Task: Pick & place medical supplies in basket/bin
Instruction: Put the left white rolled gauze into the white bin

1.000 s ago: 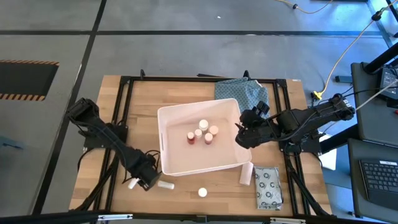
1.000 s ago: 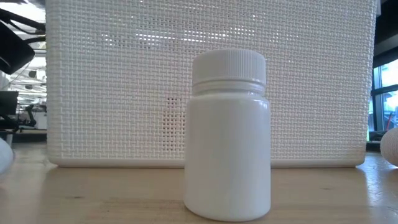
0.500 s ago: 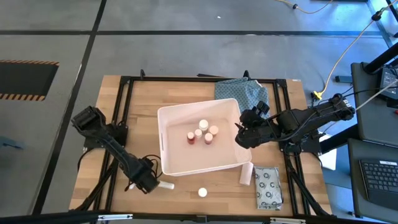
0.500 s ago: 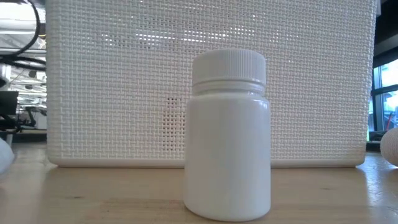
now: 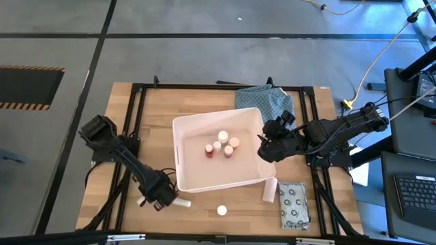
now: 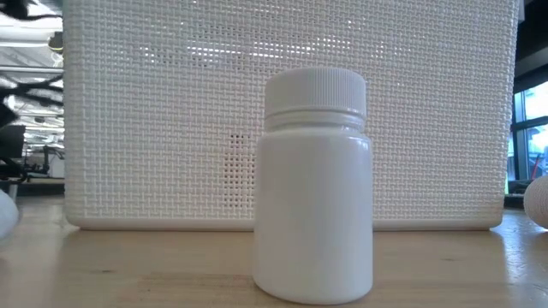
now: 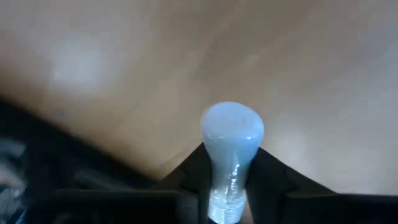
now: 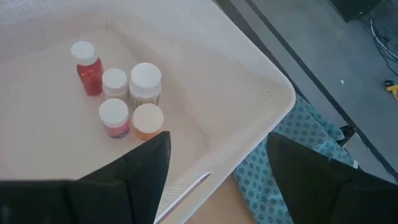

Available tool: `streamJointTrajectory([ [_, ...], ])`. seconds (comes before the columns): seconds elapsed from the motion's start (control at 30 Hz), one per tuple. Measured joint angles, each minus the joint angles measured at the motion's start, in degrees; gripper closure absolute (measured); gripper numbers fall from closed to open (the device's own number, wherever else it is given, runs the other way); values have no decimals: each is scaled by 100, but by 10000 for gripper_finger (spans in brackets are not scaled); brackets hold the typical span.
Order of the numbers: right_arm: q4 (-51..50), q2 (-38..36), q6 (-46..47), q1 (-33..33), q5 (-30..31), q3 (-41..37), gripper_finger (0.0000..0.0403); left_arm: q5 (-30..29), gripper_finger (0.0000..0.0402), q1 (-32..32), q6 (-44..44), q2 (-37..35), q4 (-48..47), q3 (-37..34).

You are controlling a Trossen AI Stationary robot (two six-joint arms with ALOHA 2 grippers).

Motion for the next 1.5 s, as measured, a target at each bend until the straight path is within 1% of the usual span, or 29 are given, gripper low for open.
streamJointTrajectory([
  [0.07,0,0,0,0,2,0,136,19,348,29,-27,-150,-559,106],
  [0.13,0,0,-4,0,0,0,136,-58,355,25,-87,-347,-1132,230],
  [0.23,0,0,-106,0,2,0,136,-419,353,-27,-371,-757,-1811,494],
  [0.3,3,0,-109,0,2,0,136,-884,348,-77,-570,-1033,-2314,685],
  [0.4,9,0,-111,0,2,0,136,-1794,346,-170,-794,-1427,-2939,1032],
  [0.47,11,0,-109,0,2,0,136,-2433,347,-238,-824,-1655,-3347,1239],
  [0.53,17,0,-109,0,2,0,136,-2869,347,-322,-779,-1874,-3654,1464],
  [0.6,17,0,-96,0,2,0,136,-3172,347,-385,-692,-2160,-3668,1559],
  [0.63,17,0,-81,0,0,0,136,-3449,347,-405,-569,-2345,-3604,1579],
  [0.77,17,0,17,0,0,0,136,-5264,347,-420,-219,-2892,-3668,1700],
  [0.9,46,-2,23,2,0,-70,136,-6738,344,-382,373,-3308,-3568,1830],
  [1.0,118,-3,55,0,1,-215,136,-7829,342,-365,1153,-3517,-3018,1853],
  [1.03,155,-7,52,0,2,-289,136,-8117,342,-336,1509,-3565,-2699,1854],
  [1.07,187,-4,46,0,-1,-353,136,-8244,342,-284,1889,-3602,-2331,1856],
  [1.1,210,-2,44,0,-6,-402,136,-8190,342,-201,2306,-3623,-1936,1857],
  [1.17,240,-4,133,0,-2,-475,136,-7763,342,71,3292,-3610,-1076,1857],
  [1.23,236,-4,205,0,-6,-509,136,-7408,342,368,4361,-3453,-176,1857],
  [1.37,120,-60,220,-2,-9,-517,136,-6429,341,980,6182,-3125,1258,1859],
  [1.43,111,-198,282,-23,-9,-518,136,-5953,341,1366,6710,-2962,1620,1859],
  [1.5,87,-408,333,-33,-52,-518,136,-5514,341,1730,6923,-2834,1757,1857],
])
